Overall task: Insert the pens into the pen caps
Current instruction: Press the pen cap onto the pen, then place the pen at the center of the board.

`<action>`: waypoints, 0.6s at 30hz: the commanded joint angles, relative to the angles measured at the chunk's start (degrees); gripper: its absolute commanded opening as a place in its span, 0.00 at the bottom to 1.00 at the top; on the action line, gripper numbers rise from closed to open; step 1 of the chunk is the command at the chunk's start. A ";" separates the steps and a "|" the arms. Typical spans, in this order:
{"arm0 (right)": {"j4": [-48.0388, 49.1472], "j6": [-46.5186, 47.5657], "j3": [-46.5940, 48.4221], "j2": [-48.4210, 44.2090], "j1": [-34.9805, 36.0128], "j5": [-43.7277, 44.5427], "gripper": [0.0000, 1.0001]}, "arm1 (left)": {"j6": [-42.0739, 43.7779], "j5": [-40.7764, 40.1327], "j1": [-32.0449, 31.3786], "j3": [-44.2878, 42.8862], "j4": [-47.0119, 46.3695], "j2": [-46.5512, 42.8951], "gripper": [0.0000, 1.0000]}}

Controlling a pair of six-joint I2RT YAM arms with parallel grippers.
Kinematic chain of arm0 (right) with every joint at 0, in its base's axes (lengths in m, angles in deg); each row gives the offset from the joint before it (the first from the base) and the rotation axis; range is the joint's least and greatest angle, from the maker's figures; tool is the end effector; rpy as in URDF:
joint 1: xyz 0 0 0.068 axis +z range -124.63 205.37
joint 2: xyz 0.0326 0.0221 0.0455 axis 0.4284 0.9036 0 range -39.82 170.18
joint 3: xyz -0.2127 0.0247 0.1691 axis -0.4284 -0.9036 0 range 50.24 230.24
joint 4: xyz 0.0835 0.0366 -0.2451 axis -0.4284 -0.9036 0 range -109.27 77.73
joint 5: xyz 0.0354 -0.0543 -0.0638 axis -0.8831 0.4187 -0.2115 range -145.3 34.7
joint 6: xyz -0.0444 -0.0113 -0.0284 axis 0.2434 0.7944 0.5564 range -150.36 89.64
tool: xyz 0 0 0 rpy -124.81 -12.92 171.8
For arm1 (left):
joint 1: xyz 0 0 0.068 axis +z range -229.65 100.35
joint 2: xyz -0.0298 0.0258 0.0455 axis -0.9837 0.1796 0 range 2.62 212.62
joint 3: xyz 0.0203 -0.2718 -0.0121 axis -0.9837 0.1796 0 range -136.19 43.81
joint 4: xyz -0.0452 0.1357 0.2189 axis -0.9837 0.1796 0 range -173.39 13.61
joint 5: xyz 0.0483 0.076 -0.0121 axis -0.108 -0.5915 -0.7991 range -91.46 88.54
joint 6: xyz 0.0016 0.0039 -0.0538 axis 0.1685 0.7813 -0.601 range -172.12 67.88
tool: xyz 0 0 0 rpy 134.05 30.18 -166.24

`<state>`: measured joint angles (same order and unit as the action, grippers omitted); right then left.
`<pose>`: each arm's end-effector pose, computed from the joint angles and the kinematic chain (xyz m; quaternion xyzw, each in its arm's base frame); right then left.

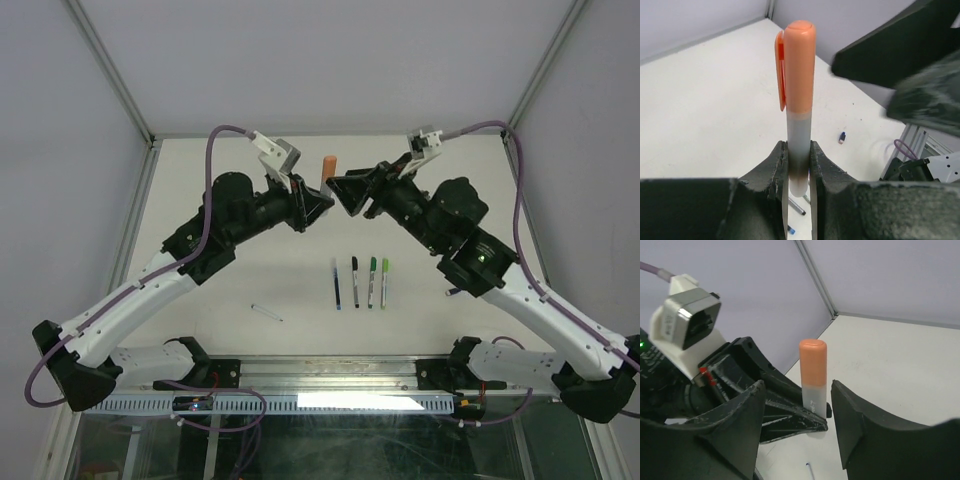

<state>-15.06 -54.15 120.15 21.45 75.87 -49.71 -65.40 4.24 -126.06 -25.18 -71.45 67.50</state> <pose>0.1522 0.1794 0.4524 -0.1194 0.6596 0.4217 0.6107 0.1744 -0.1880 0.4151 0.2459 0.7122 -0.3592 0.5507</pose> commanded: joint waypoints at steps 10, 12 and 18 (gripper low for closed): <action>-13.23 -12.66 -18.91 -15.53 0.12 18.83 0.58 | -29.09 -5.93 0.36 18.32 0.16 0.96 0.00; -15.29 -14.51 -20.34 -16.49 0.14 19.68 0.58 | -32.55 -5.58 0.28 21.45 0.18 1.79 0.00; -17.73 -17.46 -22.89 -17.32 0.11 20.79 0.58 | -38.32 -3.53 -0.52 25.36 0.23 8.09 0.00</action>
<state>-32.19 -67.63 97.33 5.72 75.87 -32.45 -96.85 0.08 -126.09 -0.41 -68.76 73.07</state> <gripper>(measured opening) 0.580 0.162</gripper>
